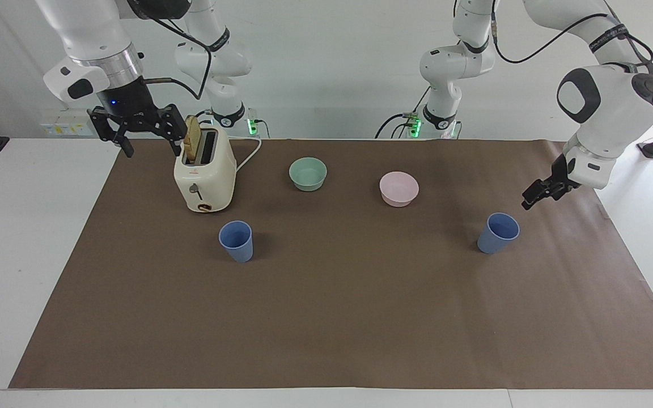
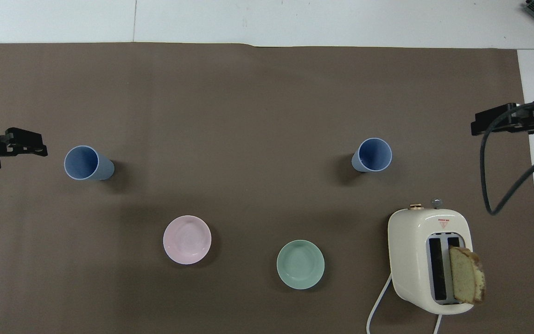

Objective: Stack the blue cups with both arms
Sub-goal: 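Reach the left gripper to the nearby blue cup and grasp it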

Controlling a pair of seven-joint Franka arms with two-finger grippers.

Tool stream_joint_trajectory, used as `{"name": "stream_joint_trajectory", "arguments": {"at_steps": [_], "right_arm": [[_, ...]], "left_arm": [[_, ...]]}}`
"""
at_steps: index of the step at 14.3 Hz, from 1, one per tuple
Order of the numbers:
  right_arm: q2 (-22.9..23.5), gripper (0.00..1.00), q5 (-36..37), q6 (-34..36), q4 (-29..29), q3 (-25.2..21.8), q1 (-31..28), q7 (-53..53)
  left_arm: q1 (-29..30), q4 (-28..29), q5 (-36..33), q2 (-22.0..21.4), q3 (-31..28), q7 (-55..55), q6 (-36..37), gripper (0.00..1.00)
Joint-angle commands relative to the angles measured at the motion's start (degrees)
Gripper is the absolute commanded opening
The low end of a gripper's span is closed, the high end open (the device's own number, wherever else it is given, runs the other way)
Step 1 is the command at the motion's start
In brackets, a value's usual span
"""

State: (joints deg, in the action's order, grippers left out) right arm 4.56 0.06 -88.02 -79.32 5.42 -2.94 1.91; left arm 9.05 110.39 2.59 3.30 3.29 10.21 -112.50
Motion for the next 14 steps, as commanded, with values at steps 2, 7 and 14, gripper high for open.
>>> {"name": "stream_joint_trajectory", "arguments": {"at_steps": [2, 7, 14], "right_arm": [[-1.2, 1.0, -1.3, -0.2, -1.4, 0.2, -0.8, -1.3], [-1.2, 1.0, -1.3, -0.2, -1.4, 0.2, -0.8, -1.3], [-1.2, 1.0, -1.3, -0.2, -1.4, 0.2, -0.8, -1.3]], "left_arm": [[-0.5, 4.6, 2.2, 1.4, 0.6, 4.2, -8.8, 1.0], [-1.3, 4.9, 2.6, 4.7, 0.6, 5.5, -11.4, 1.0], [-2.0, 5.5, 2.6, 4.9, 0.6, 1.7, -11.4, 0.0]]}}
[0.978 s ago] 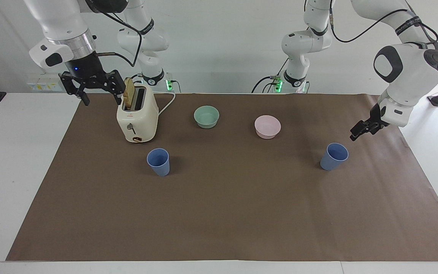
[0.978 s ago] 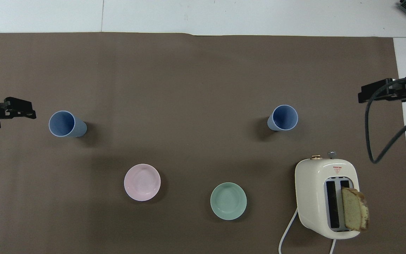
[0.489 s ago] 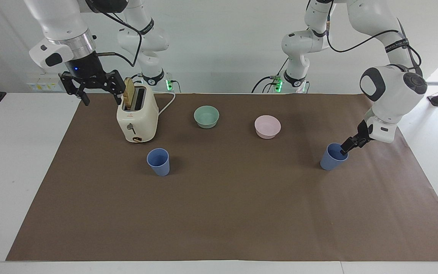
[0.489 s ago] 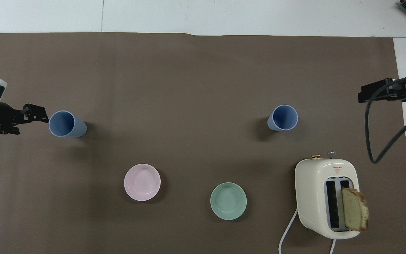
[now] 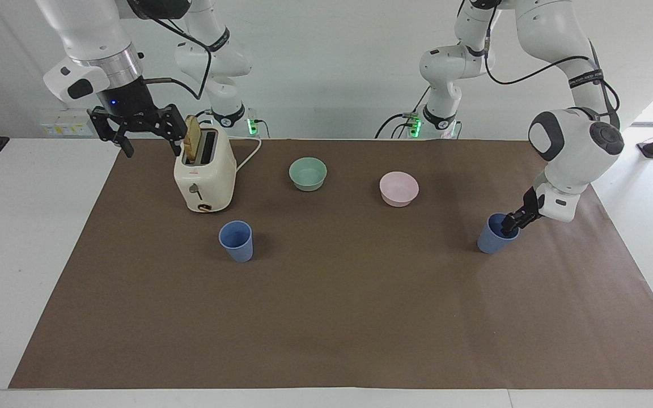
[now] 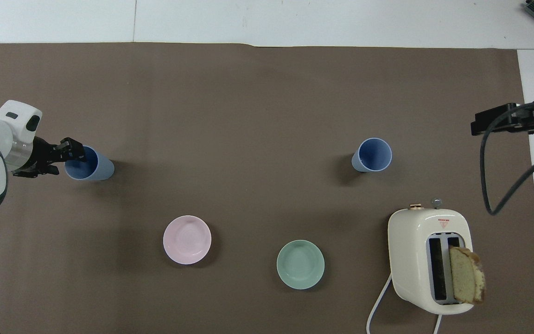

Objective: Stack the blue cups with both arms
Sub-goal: 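Reach the left gripper to the nearby blue cup and grasp it, then lift the blue cup with the left gripper and carry it toward the table center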

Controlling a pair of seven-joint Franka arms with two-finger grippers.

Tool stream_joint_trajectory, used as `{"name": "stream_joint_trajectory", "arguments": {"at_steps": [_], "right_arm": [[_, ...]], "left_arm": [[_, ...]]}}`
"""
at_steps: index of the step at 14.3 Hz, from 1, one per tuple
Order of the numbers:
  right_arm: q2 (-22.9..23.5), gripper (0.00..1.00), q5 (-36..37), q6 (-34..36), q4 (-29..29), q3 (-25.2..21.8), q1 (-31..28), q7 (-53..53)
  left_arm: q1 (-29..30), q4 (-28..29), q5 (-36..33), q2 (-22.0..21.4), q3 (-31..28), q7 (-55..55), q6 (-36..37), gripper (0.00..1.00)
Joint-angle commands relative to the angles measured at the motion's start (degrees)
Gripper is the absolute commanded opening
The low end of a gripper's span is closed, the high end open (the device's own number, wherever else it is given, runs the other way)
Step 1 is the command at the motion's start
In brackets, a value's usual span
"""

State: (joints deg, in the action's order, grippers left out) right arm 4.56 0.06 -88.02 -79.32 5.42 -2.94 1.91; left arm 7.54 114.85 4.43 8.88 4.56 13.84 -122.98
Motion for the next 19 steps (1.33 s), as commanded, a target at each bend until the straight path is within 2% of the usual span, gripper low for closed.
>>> {"name": "stream_joint_trajectory", "arguments": {"at_steps": [1, 3, 9, 12, 16, 19], "right_arm": [[-1.2, 1.0, -1.3, -0.2, -1.4, 0.2, -0.8, -1.3], [-1.2, 1.0, -1.3, -0.2, -1.4, 0.2, -0.8, -1.3], [-1.2, 1.0, -1.3, -0.2, -1.4, 0.2, -0.8, -1.3], [-1.2, 1.0, -1.3, -0.2, -1.4, 0.2, -0.8, -1.3], [-1.2, 1.0, -1.3, -0.2, -1.4, 0.2, -0.8, -1.3], [-1.2, 1.0, -1.3, -0.1, -1.4, 0.2, -0.8, -1.3]], "left_arm": [[-0.5, 0.6, 0.8, -0.6, -0.7, -1.9, -0.6, 0.0], [-0.9, -1.8, 0.8, 0.1, -0.7, -1.9, 1.2, 0.0], [-1.7, -17.0, 0.8, -1.8, 2.1, 1.5, 17.1, 0.0], [-4.3, -18.9, 0.4, -1.9, 6.3, 12.9, 16.4, 0.0], [-13.6, -18.4, 0.3, -1.2, 6.5, 25.9, 11.3, 0.0], [-20.1, -18.4, -0.1, 1.8, 6.4, 33.4, 6.9, 0.0]]}}
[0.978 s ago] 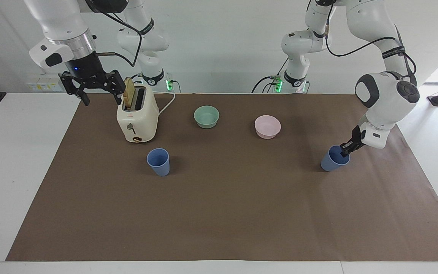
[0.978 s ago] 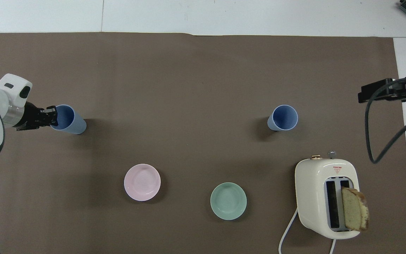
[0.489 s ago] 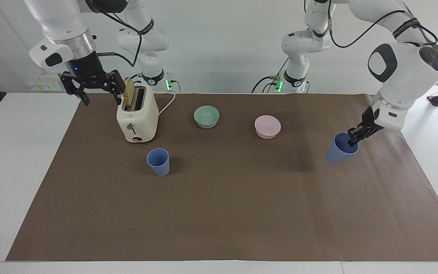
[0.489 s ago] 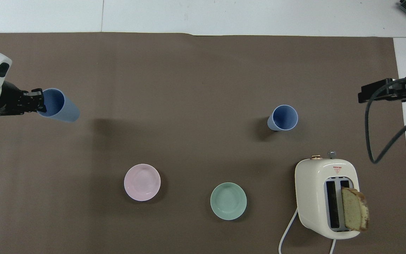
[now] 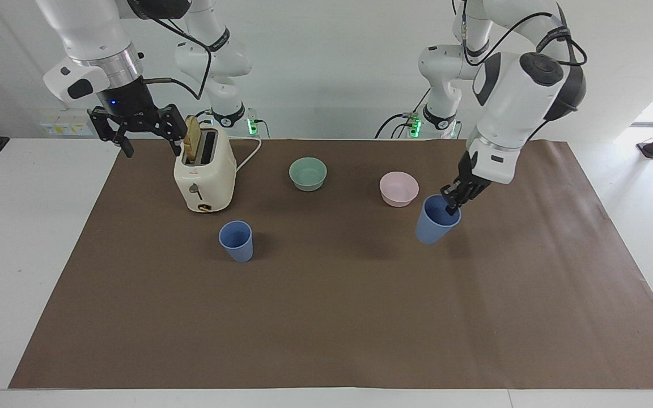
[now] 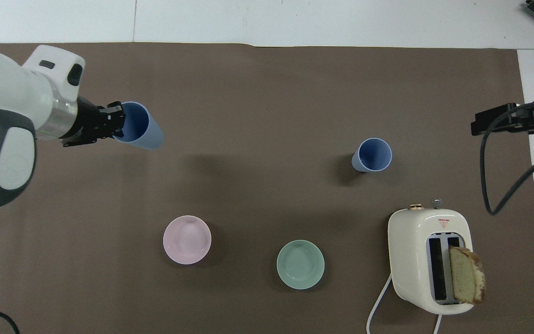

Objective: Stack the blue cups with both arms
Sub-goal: 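Lift the blue cup with the left gripper and carry it toward the table center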

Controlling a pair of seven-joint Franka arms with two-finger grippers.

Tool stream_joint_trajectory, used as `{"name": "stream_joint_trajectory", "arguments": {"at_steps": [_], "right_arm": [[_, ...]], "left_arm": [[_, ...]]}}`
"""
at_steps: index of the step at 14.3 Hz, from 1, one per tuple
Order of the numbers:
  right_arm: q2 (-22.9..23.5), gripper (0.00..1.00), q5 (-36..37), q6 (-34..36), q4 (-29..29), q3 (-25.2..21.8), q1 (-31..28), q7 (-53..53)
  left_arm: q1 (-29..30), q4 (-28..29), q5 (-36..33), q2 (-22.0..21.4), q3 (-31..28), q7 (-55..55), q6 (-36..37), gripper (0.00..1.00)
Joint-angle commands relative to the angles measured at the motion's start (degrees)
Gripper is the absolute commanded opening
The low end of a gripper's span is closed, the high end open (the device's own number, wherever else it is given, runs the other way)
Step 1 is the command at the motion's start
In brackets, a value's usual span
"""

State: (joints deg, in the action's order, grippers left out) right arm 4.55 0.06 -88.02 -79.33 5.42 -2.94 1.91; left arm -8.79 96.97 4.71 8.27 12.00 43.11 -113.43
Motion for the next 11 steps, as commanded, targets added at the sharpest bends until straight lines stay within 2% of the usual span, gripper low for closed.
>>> {"name": "stream_joint_trajectory", "arguments": {"at_steps": [1, 3, 6, 11], "right_arm": [[-1.2, 1.0, -1.3, -0.2, -1.4, 0.2, -0.8, -1.3], [-1.2, 1.0, -1.3, -0.2, -1.4, 0.2, -0.8, -1.3], [-1.2, 1.0, -1.3, -0.2, -1.4, 0.2, -0.8, -1.3], [-1.2, 1.0, -1.3, -0.1, -1.4, 0.2, -0.8, -1.3]], "left_arm": [[-5.9, -0.6, -1.3, 4.3, -1.0, 6.2, -4.1, 0.0], [-9.1, -0.3, -4.1, 7.1, -0.9, 10.8, -8.0, 0.0], [-11.8, 0.1, -4.2, 10.0, -0.9, 11.5, -10.0, 0.0], [-14.1, 4.5, -4.3, 10.4, -0.9, 11.5, -13.0, 0.0]]}}
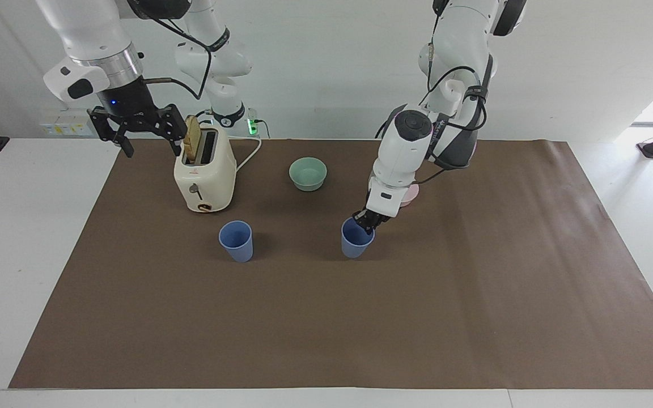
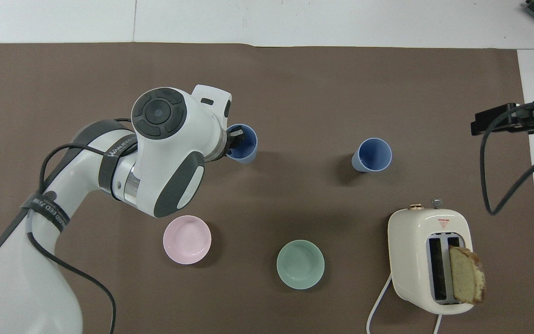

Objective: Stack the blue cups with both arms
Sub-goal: 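Lift the blue cup with the left gripper and carry it toward the table center, then lower the blue cup onto the table and open the left gripper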

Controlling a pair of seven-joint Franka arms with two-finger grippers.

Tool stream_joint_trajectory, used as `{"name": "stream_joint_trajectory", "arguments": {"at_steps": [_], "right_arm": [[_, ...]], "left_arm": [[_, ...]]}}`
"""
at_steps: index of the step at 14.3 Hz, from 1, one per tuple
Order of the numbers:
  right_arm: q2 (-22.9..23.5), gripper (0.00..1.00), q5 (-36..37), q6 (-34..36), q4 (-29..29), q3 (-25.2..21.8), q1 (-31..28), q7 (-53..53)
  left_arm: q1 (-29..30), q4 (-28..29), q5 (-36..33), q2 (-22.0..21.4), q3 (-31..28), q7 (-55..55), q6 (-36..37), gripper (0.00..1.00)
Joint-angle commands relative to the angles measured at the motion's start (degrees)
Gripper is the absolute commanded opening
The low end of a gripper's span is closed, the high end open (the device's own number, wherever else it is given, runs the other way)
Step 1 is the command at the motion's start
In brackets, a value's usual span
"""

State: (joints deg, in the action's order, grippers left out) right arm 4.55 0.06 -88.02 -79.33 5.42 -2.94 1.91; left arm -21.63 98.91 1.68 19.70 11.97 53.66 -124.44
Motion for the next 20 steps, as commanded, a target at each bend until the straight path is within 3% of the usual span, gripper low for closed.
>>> {"name": "stream_joint_trajectory", "arguments": {"at_steps": [1, 6, 7, 8, 9, 10, 11, 14, 17, 20], "right_arm": [[-1.2, 1.0, -1.3, -0.2, -1.4, 0.2, -0.8, -1.3], [-1.2, 1.0, -1.3, -0.2, -1.4, 0.2, -0.8, -1.3], [-1.2, 1.0, -1.3, -0.2, -1.4, 0.2, -0.8, -1.3], [-1.2, 1.0, -1.3, -0.2, -1.4, 0.2, -0.9, -1.3], [-1.2, 1.0, -1.3, -0.5, -1.4, 0.2, -0.9, -1.3], [-1.2, 1.0, -1.3, -0.6, -1.4, 0.2, -0.9, -1.3], [-1.2, 1.0, -1.3, -0.6, -1.4, 0.2, -0.8, -1.4], [-1.7, 1.0, -1.4, -1.3, -2.3, 0.7, -0.1, -2.0], [-3.8, 1.0, -1.4, -8.4, -9.9, 0.8, 0.0, -1.8], [-3.0, 1.0, -1.4, -11.8, -13.9, 0.8, 0.0, -1.7]], "left_arm": [[-1.4, 2.5, -1.2, -1.1, -1.0, 0.7, -2.1, 0.0], [-2.3, 3.0, -1.2, 0.0, -1.0, 0.7, -2.8, 0.0], [-2.2, 3.0, -1.2, 0.0, -1.0, 0.7, -3.0, 0.06], [-2.0, 3.0, -1.2, 0.0, -1.0, 0.7, -3.1, 0.24], [-1.8, 3.0, -1.2, 0.0, -1.0, 0.6, -3.1, 0.52], [-1.8, 2.8, -1.3, 0.0, -1.1, 0.6, -2.7, 0.92], [-1.7, 2.4, -2.0, -0.1, -1.3, 0.4, -2.1, 1.0], [0.7, 1.3, -6.6, -1.9, -1.5, -1.5, 1.8, 1.0], [4.0, 0.3, -7.1, -2.9, -1.5, -7.3, 4.4, 1.0], [8.1, 0.5, -7.0, -6.2, -1.5, -17.0, 8.3, 1.0]]}}
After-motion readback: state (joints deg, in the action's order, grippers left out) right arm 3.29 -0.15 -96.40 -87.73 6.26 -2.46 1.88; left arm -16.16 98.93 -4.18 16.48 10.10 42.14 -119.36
